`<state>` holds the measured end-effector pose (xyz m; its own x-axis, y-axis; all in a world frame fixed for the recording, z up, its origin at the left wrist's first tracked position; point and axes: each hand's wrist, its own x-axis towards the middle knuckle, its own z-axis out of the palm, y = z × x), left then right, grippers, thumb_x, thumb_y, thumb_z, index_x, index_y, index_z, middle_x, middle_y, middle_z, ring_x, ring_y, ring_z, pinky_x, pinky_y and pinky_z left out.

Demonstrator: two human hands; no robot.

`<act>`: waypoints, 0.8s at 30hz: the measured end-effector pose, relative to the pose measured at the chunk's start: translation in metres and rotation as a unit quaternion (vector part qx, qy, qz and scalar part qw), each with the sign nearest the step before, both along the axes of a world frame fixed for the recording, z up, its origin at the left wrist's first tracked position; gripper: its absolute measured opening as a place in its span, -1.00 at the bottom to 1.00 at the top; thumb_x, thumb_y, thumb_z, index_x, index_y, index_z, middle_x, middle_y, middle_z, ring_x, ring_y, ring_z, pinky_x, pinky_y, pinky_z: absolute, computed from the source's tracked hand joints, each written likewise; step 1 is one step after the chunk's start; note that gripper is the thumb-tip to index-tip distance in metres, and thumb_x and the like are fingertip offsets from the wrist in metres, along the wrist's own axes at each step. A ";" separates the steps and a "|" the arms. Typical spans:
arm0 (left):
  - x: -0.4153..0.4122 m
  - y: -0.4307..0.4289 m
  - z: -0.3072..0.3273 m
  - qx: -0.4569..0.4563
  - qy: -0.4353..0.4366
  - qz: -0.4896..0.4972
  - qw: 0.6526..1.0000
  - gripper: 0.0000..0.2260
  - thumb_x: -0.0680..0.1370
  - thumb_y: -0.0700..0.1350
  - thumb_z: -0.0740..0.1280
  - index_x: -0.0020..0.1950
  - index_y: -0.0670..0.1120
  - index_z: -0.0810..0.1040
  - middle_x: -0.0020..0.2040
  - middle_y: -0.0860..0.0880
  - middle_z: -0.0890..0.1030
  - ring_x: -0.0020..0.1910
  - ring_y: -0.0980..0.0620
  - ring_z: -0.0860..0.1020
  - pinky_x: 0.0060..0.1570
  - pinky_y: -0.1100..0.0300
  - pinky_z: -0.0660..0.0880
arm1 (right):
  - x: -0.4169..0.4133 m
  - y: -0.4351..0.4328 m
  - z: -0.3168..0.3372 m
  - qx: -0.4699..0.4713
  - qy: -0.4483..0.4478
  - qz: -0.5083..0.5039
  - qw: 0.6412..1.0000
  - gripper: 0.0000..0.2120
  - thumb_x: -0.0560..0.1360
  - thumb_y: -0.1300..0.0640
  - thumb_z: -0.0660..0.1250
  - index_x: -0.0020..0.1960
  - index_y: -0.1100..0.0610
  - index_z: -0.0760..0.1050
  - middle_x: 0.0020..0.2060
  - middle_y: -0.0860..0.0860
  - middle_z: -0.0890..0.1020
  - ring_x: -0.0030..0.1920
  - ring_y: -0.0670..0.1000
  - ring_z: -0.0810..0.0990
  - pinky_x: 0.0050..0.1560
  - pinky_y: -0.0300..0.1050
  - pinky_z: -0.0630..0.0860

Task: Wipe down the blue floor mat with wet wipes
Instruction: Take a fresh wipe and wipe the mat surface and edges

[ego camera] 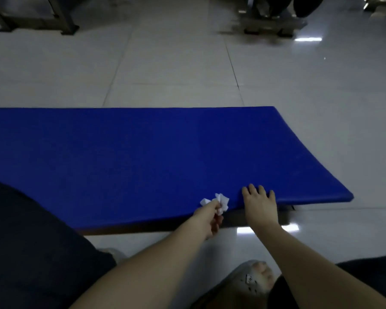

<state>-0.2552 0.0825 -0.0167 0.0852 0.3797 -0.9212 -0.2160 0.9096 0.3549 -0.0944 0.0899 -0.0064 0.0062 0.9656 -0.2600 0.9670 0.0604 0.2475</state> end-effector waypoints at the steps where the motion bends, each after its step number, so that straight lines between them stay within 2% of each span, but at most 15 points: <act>1: 0.009 -0.002 -0.006 0.000 -0.003 -0.027 1.000 -0.82 0.57 -0.04 0.37 0.04 -0.13 0.65 -0.16 -0.05 0.60 -0.23 0.07 0.52 -0.26 0.21 0.47 | 0.008 -0.001 -0.003 -0.019 -0.004 -0.026 0.999 -0.47 0.56 0.12 0.31 0.49 0.06 0.26 0.41 0.07 0.41 0.41 0.18 0.36 0.40 0.20 0.33; 3: 0.033 -0.009 -0.016 -0.006 -0.004 -0.090 0.996 -0.81 0.60 -0.04 0.34 -0.02 -0.15 0.61 -0.17 -0.07 0.59 -0.26 0.06 0.50 -0.13 0.19 0.51 | 0.028 -0.012 -0.012 -0.071 -0.016 -0.097 0.993 -0.58 0.56 0.12 0.31 0.40 0.07 0.34 0.29 0.07 0.49 0.30 0.15 0.46 0.28 0.10 0.42; 5: 0.047 -0.018 -0.025 -0.007 0.009 -0.145 0.989 -0.73 0.47 0.01 0.39 -0.03 -0.19 0.57 -0.27 -0.09 0.54 -0.37 0.03 0.45 -0.32 0.23 0.41 | 0.039 -0.021 -0.021 -0.125 0.018 -0.170 0.977 -0.74 0.57 0.11 0.29 0.24 0.09 0.41 0.19 0.06 0.55 0.19 0.13 0.53 0.16 0.01 0.46; 7: 0.049 -0.023 -0.036 0.006 0.045 -0.193 0.980 -0.71 0.38 0.01 0.39 -0.04 -0.16 0.50 -0.35 -0.08 0.49 -0.43 0.01 0.43 -0.39 0.25 0.34 | 0.039 -0.021 -0.027 -0.159 0.107 -0.219 0.957 -0.84 0.58 0.13 0.26 0.13 0.13 0.41 0.12 0.07 0.56 0.11 0.15 0.57 0.03 -0.03 0.46; 9: 0.037 -0.021 -0.053 0.041 0.133 -0.234 0.962 -0.66 0.54 0.10 0.35 0.10 -0.16 0.52 -0.22 -0.11 0.61 -0.30 -0.05 0.58 -0.27 0.16 0.52 | 0.028 -0.012 -0.033 -0.172 0.211 -0.247 0.930 -0.94 0.57 0.19 0.21 0.00 0.17 0.42 0.00 0.10 0.59 -0.06 0.15 0.58 -0.14 -0.09 0.47; 11: 0.016 -0.011 -0.070 0.103 0.266 -0.297 0.911 -0.55 0.63 0.19 0.21 0.26 -0.15 0.55 0.06 -0.14 0.67 -0.02 -0.12 0.65 -0.06 0.07 0.58 | 0.008 -0.005 -0.039 -0.191 0.336 -0.291 0.875 -0.88 0.58 0.20 0.25 -0.13 0.18 0.46 -0.19 0.09 0.61 -0.27 0.10 0.60 -0.34 -0.10 0.55; 12: 0.007 -0.006 -0.070 0.134 0.294 -0.301 0.897 -0.56 0.65 0.20 0.17 0.23 -0.12 0.58 0.08 -0.13 0.67 0.00 -0.12 0.64 -0.04 0.07 0.59 | -0.004 -0.005 -0.041 -0.199 0.409 -0.316 0.833 -0.84 0.58 0.16 0.30 -0.17 0.18 0.50 -0.25 0.09 0.61 -0.32 0.08 0.59 -0.37 -0.09 0.57; 14: -0.007 0.003 -0.075 0.202 0.291 -0.317 0.880 -0.63 0.66 0.17 0.18 -0.03 -0.06 0.63 -0.06 -0.09 0.69 -0.12 -0.04 0.60 -0.06 0.04 0.61 | -0.027 -0.006 -0.046 -0.192 0.513 -0.335 0.767 -0.73 0.54 0.06 0.41 -0.22 0.22 0.52 -0.33 0.11 0.57 -0.33 0.08 0.54 -0.32 -0.08 0.53; 16: -0.018 0.009 -0.074 0.255 0.282 -0.337 0.861 -0.66 0.68 0.04 0.20 -0.25 -0.04 0.51 -0.23 -0.02 0.63 -0.23 0.01 0.51 -0.16 0.07 0.52 | -0.047 -0.006 -0.049 -0.173 0.569 -0.340 0.729 -0.66 0.52 0.02 0.47 -0.23 0.28 0.55 -0.38 0.16 0.57 -0.34 0.13 0.57 -0.25 -0.02 0.62; 18: -0.023 0.015 -0.069 0.292 0.241 -0.323 0.867 -0.74 0.61 -0.10 0.21 -0.30 -0.03 0.42 -0.32 0.01 0.54 -0.29 0.01 0.44 -0.23 0.10 0.39 | -0.059 -0.003 -0.055 -0.141 0.596 -0.366 0.701 -0.63 0.50 0.04 0.48 -0.16 0.38 0.58 -0.29 0.28 0.65 -0.24 0.26 0.68 -0.14 0.16 0.69; 20: -0.028 0.018 -0.062 0.321 0.187 -0.314 0.874 -0.78 0.59 -0.13 0.24 -0.27 -0.04 0.42 -0.32 0.02 0.50 -0.29 0.05 0.42 -0.22 0.14 0.38 | -0.063 -0.001 -0.057 -0.112 0.598 -0.384 0.694 -0.64 0.45 0.05 0.52 -0.09 0.38 0.60 -0.20 0.30 0.67 -0.14 0.28 0.70 -0.18 0.23 0.68; 22: -0.033 0.016 -0.062 0.318 0.170 -0.334 0.871 -0.82 0.59 -0.10 0.37 -0.18 -0.07 0.46 -0.31 0.09 0.51 -0.31 0.12 0.44 -0.27 0.30 0.38 | -0.054 0.000 -0.063 -0.098 0.568 -0.393 0.716 -0.71 0.41 0.09 0.53 -0.13 0.33 0.58 -0.23 0.26 0.68 -0.20 0.26 0.70 -0.29 0.20 0.68; 23: -0.037 0.016 -0.068 0.315 0.199 -0.359 0.856 -0.85 0.54 -0.08 0.45 -0.12 -0.07 0.50 -0.28 0.10 0.54 -0.28 0.11 0.49 -0.27 0.29 0.41 | -0.046 0.002 -0.066 -0.090 0.544 -0.406 0.729 -0.78 0.43 0.13 0.50 -0.18 0.29 0.56 -0.24 0.24 0.68 -0.26 0.24 0.69 -0.34 0.17 0.67; 24: -0.044 0.015 -0.072 0.309 0.247 -0.402 0.826 -0.81 0.49 -0.04 0.49 -0.06 -0.05 0.51 -0.23 0.08 0.56 -0.23 0.07 0.53 -0.23 0.22 0.46 | -0.036 0.003 -0.067 -0.081 0.520 -0.424 0.737 -0.83 0.45 0.17 0.45 -0.20 0.25 0.54 -0.23 0.23 0.67 -0.30 0.22 0.67 -0.37 0.14 0.67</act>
